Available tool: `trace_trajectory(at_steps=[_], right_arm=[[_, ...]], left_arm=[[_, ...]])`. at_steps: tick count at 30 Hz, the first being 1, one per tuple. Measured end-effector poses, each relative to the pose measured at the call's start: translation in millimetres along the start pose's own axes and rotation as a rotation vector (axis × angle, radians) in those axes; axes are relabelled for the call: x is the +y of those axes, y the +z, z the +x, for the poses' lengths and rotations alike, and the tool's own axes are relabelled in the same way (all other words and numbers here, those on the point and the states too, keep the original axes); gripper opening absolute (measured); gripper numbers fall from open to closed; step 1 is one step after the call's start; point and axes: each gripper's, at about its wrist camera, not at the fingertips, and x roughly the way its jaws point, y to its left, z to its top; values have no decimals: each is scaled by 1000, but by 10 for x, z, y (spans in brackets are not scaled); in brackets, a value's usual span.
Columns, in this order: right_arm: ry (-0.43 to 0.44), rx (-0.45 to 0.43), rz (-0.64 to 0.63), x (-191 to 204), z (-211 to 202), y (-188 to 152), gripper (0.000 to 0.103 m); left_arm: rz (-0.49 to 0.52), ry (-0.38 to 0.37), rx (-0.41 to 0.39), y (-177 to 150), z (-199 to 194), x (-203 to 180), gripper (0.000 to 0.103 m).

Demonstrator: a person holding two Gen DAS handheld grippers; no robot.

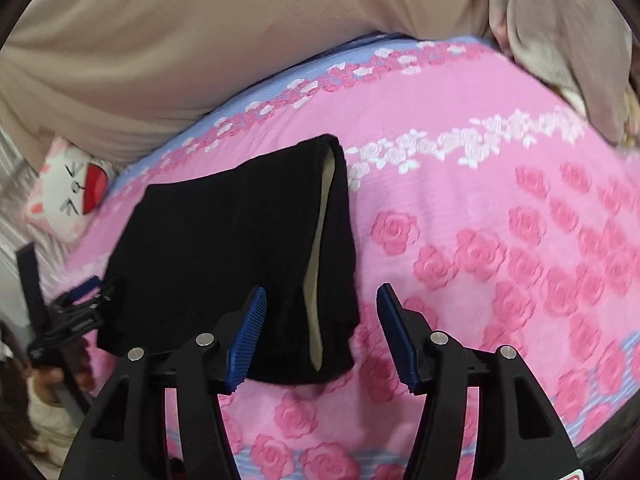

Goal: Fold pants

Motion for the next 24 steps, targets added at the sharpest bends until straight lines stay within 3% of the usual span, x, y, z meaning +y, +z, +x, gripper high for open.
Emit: trace_trajectory(at_steps=[4,6,7,9,11,13,15,17,22,24], right_arm=[[-3,22,-68,139,178,-40,51],[-58,4,-133,254,239,-21,33],[-71,-7,-163,328,211,0,29],[-64,-84,-210,488,-23,75,11],[-33,-146,-233,560,-240,122,9],[-101,-117,-257,465,-116,119,9],[-94,-5,-181,160,246,52,15],[20,-34,-49,-12,135,33,19],[42,-74,-28,-1,-67,268,47],[57,-81,-36,-7,-26,469,63]], left_arm=[[-27,15,6,1,-4,-9,98],[-35,22,3,19,-28,-18,98],[-35,24,1,29,-43,-22,98],[-32,24,-12,41,-87,-39,98],[-24,32,-21,36,-98,-76,98],[-18,21,-12,12,-48,-123,98],[-24,7,-6,-19,2,-153,98],[-35,21,-16,-41,-7,-163,98],[-27,29,-22,-41,-12,-194,98],[-31,29,-21,-40,-10,-205,98]])
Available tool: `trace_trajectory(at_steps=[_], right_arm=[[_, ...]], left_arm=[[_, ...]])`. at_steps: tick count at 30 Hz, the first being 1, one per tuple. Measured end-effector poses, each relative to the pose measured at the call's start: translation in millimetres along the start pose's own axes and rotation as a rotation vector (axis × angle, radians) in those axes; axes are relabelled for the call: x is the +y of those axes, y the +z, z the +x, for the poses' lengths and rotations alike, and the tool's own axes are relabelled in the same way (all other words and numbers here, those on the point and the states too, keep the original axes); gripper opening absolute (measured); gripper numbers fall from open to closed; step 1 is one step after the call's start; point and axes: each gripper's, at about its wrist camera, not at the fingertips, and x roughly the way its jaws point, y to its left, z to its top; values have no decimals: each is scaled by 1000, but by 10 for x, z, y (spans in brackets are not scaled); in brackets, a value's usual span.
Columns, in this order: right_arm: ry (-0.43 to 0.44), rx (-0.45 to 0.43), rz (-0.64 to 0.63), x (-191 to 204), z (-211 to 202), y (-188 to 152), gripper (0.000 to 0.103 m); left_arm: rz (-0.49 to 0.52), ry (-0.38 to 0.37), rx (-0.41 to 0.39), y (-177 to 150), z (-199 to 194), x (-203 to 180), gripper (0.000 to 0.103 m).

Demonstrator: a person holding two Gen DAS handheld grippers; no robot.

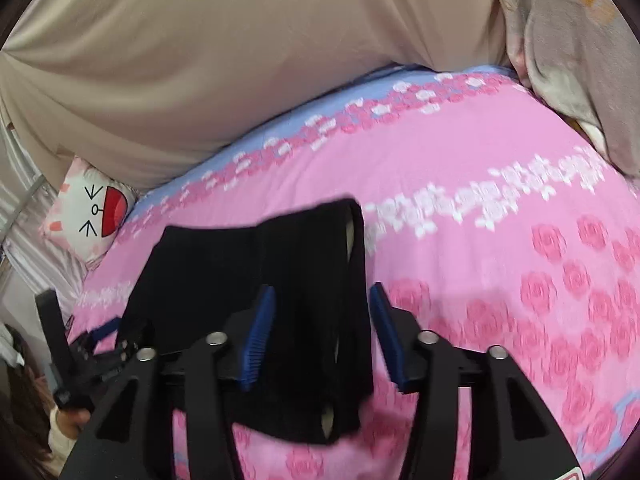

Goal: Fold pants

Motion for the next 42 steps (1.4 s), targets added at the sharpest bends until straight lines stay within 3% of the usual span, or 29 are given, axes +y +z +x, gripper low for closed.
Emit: trace_trajectory(at_steps=[2,4,5,6,7,10,11,14,16,20,22,25,27,29,31,33,38,42], right_arm=[[-51,20,-49,34,239,200,67],[-81,59,-82,32,505,287,60],[-71,78,-98,70,638,314,19],[-2,108,-103,147,750,353,5],[21,94,-102,220,734,398,5],[-27,-31,-211,480,488,491,5],[-44,-21,-193,410,545,524,5],[-157,109,-150,115,937,453,16],[-132,63,-105,105,803,354,18],[-113,-70,-148,486,231,214,22],[-82,-65,-207,714,104,89,27],[-87,21,-291,900,193,-178,29],[-201,79,-338,806,403,-334,25],[-149,61,-266,640,337,-355,25],[-158,51,-212,646,153,-312,35],[-214,6,-241,722,5,-307,63],[-289,41,-249,636,-58,-429,71],[-281,77,-177,398,-100,-601,78]], left_arm=[[0,7,-1,-3,-3,-16,98],[6,14,-3,-5,-7,-25,98],[10,17,-2,-2,-5,-28,98],[12,21,-2,3,-7,-32,98],[15,29,-4,10,-15,-31,98],[22,28,-3,17,-5,-31,98],[18,23,-3,16,6,-27,98],[1,0,1,20,41,-17,98],[4,4,0,24,52,-16,98],[2,-1,1,22,65,-6,98],[-8,-9,3,23,79,3,98],[-15,-13,7,24,83,7,98],[-10,-21,6,20,79,8,98],[-10,-22,9,15,82,7,98],[-5,-17,7,6,56,7,98],[-3,-18,5,-4,28,16,98],[-25,-65,21,-97,-63,112,98],[-75,-118,38,-225,-130,227,98]])
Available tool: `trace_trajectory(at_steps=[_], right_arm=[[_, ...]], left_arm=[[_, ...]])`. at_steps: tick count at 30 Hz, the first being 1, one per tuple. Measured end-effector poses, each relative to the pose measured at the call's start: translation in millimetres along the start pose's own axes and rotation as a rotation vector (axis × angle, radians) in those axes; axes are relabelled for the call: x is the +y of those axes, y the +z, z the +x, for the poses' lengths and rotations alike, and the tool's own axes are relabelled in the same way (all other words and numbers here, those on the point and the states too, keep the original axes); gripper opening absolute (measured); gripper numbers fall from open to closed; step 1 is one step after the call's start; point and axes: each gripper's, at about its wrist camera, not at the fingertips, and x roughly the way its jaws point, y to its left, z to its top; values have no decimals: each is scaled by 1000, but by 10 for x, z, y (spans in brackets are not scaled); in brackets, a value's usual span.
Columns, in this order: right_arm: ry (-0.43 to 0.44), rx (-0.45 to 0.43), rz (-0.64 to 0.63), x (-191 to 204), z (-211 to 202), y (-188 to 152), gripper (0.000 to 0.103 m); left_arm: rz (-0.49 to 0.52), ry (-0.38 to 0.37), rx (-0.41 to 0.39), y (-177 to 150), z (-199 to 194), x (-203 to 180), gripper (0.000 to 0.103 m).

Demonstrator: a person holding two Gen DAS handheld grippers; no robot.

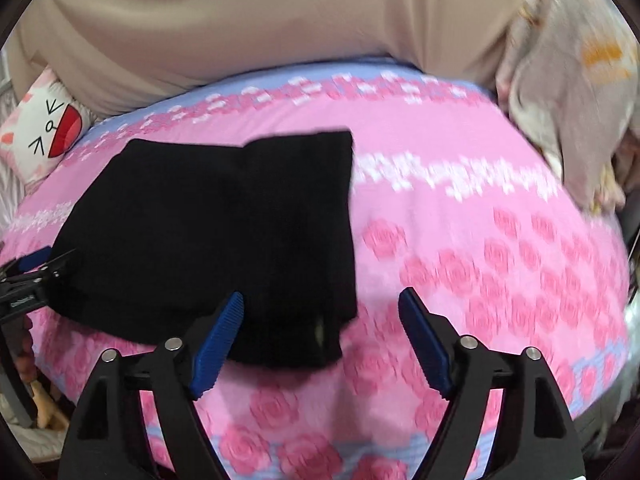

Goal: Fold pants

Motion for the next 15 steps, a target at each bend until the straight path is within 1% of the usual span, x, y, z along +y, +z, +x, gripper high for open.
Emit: trace_trajectory(at_steps=[2,4,5,7,9,10,11,12,13,14,15], right_arm=[[-4,31,20,-61,20,-101,78],[22,45,27,-88,23,-180,78],[34,44,31,-96,5,-215,78],[42,28,26,-88,-19,-255,77],[56,1,14,-55,-12,-256,50],[94,10,10,-24,15,-243,27],[121,22,15,5,42,-234,28],[80,19,-11,68,65,-223,28],[58,25,-37,113,101,-215,28],[60,32,-30,113,133,-204,29],[83,36,-4,77,145,-187,30]], left_arm=[[-47,-32,22,-69,-2,69,98],[-97,-83,57,-146,13,150,98],[-108,-101,70,-177,9,169,98],[-109,-112,90,-208,-4,169,98],[-84,-104,108,-225,-4,118,98],[-67,-93,111,-232,9,78,98],[-48,-80,116,-228,26,42,98],[-35,-71,118,-230,38,13,98],[-23,-65,115,-231,40,-11,98],[-10,-59,107,-229,34,-44,98],[0,-56,100,-226,25,-67,98]])
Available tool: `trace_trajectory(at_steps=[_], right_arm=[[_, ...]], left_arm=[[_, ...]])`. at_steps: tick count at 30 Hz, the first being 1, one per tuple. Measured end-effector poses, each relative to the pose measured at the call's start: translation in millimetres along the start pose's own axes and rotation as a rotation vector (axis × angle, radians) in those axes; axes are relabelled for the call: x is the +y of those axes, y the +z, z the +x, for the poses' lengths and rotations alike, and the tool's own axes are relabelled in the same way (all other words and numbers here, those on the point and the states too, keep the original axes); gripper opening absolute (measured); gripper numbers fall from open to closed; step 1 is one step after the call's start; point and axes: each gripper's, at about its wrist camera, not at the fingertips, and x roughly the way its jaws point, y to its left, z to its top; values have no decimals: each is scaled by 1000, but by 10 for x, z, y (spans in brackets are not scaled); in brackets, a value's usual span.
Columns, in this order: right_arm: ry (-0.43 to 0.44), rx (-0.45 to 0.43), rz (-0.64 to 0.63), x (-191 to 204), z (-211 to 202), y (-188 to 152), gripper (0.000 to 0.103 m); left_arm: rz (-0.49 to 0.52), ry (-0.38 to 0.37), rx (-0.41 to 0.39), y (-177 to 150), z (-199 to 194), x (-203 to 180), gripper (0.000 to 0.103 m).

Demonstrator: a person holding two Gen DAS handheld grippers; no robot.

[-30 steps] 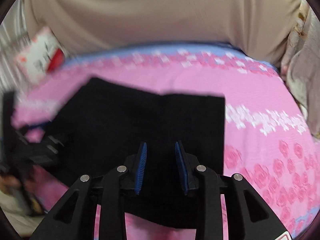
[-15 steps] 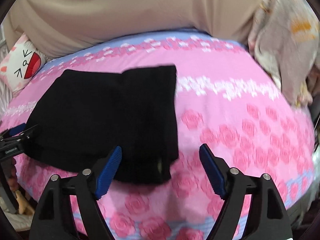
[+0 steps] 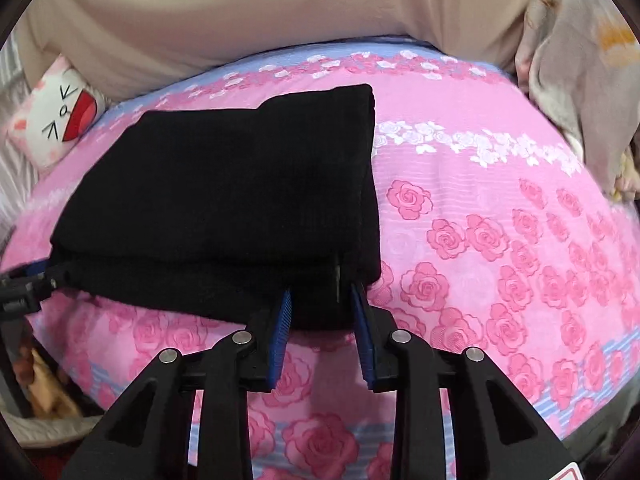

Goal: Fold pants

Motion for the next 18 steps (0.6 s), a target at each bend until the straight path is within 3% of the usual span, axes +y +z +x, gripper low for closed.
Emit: trace_trajectory(at_steps=[4,6,7,11,13,14,15,17,18], right_arm=[[44,-37,0,6,-125,91,24],[42,-95,-27,79,-318,140,9],[38,-109,-30,83,-378,153,9],[-38,-7,-1,-182,-8,64,10],[24,-28,73,-264,-111,46,18],[27,-35,92,-276,-179,51,34],[15,-57,107,-286,-255,49,57],[19,-100,147,-303,-391,54,75],[40,-113,160,-326,-429,76,76]], left_arm=[[45,25,-34,50,-36,-92,98],[66,54,-52,87,-35,-149,98],[73,66,-58,95,-20,-171,98],[83,84,-56,79,59,-201,98],[89,93,-53,71,51,-220,98],[92,93,-51,65,37,-218,98],[91,95,-47,62,19,-216,98],[78,108,-30,57,-4,-225,98],[74,113,-21,65,-13,-232,98]])
